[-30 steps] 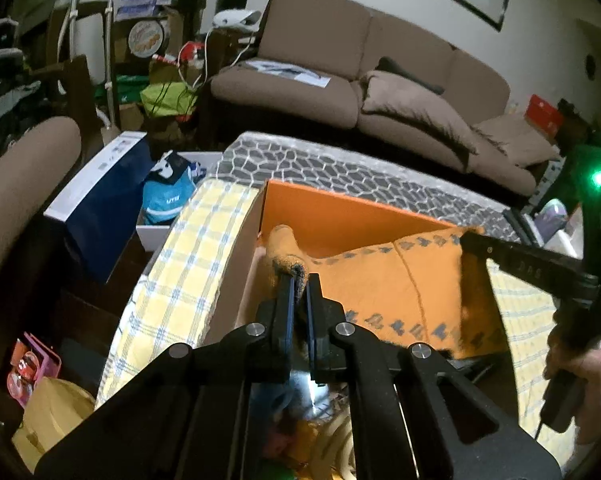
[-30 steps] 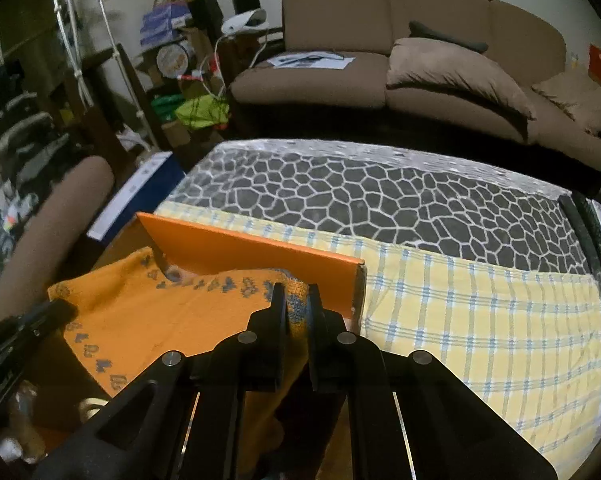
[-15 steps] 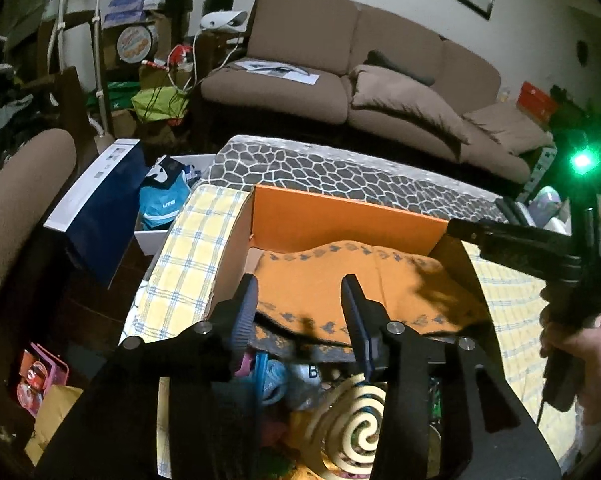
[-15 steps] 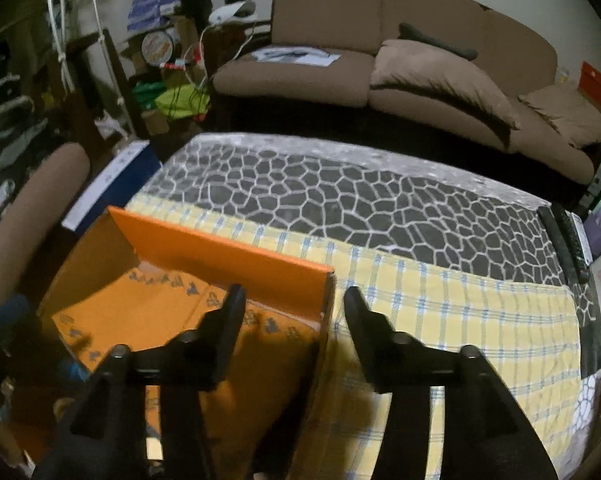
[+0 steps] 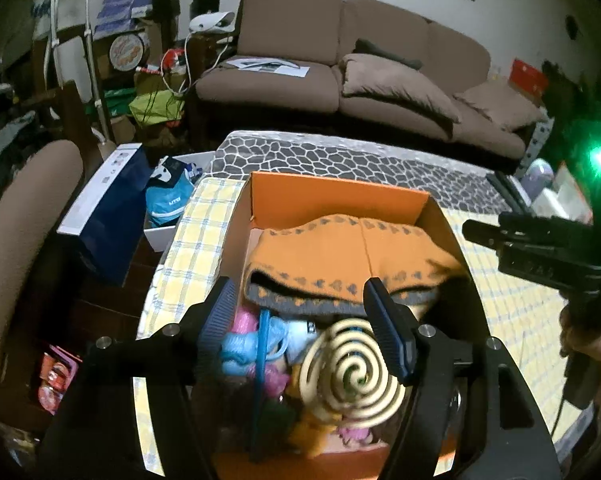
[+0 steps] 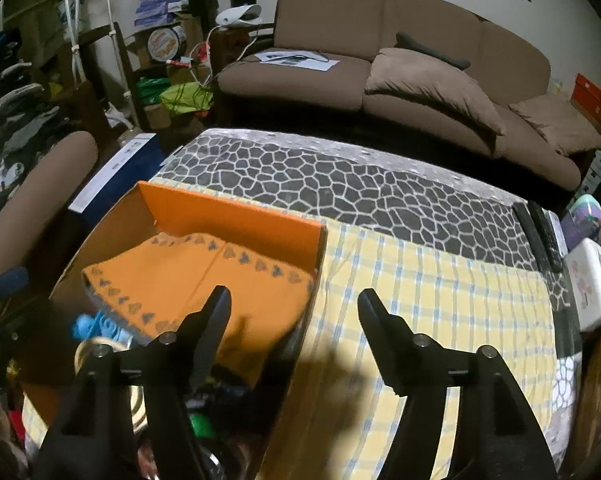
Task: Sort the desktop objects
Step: 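Open both grippers to drop the cloth onto the items in the box, then withdraw both grippers back from the box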
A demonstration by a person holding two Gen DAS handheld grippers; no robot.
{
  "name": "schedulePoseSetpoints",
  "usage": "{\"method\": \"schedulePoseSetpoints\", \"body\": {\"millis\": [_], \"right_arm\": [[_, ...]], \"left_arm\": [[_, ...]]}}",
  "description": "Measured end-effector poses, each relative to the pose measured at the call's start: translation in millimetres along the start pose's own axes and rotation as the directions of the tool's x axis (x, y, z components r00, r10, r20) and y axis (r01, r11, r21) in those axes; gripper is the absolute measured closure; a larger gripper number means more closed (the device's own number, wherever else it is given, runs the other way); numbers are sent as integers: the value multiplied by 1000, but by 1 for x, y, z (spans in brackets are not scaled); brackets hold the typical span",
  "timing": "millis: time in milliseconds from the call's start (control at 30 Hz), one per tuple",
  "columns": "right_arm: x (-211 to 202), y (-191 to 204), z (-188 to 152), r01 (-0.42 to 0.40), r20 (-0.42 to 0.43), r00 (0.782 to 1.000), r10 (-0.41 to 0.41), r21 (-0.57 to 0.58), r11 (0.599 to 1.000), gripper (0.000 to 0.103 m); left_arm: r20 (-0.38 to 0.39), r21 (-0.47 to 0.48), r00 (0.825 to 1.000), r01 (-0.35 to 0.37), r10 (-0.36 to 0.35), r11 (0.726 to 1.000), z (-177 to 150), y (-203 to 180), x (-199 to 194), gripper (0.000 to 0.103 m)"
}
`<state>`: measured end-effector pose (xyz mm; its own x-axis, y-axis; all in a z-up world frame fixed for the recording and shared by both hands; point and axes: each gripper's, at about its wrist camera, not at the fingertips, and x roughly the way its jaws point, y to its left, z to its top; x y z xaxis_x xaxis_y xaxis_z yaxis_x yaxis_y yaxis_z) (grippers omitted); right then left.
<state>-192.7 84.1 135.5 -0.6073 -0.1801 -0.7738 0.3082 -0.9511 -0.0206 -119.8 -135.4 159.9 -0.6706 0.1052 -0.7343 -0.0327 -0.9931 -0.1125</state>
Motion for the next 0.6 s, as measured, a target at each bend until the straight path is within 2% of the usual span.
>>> {"method": "schedulePoseSetpoints", "body": {"millis": [100,233,467,600], "right_arm": [[-12,3,-6,2,3,1000,-2,7,1000,33],[-29,10,-14,8,19,1000,-9,9,1000,26],[-49,26,-38,12,18,1000,-13,17,1000,21],[-59,32,-52,9,13,1000,-10,28,1000,16]], "left_arm": [[0,11,1000,-3,3,1000,-6,-2,-10,34],[-3,25,1000,-18,18,1000,-14,-2,-19,33],[2,37,1000,-28,28,999,-32,0,-38,29],[-3,40,1000,-24,24,999,-45,-1,-48,22]]}}
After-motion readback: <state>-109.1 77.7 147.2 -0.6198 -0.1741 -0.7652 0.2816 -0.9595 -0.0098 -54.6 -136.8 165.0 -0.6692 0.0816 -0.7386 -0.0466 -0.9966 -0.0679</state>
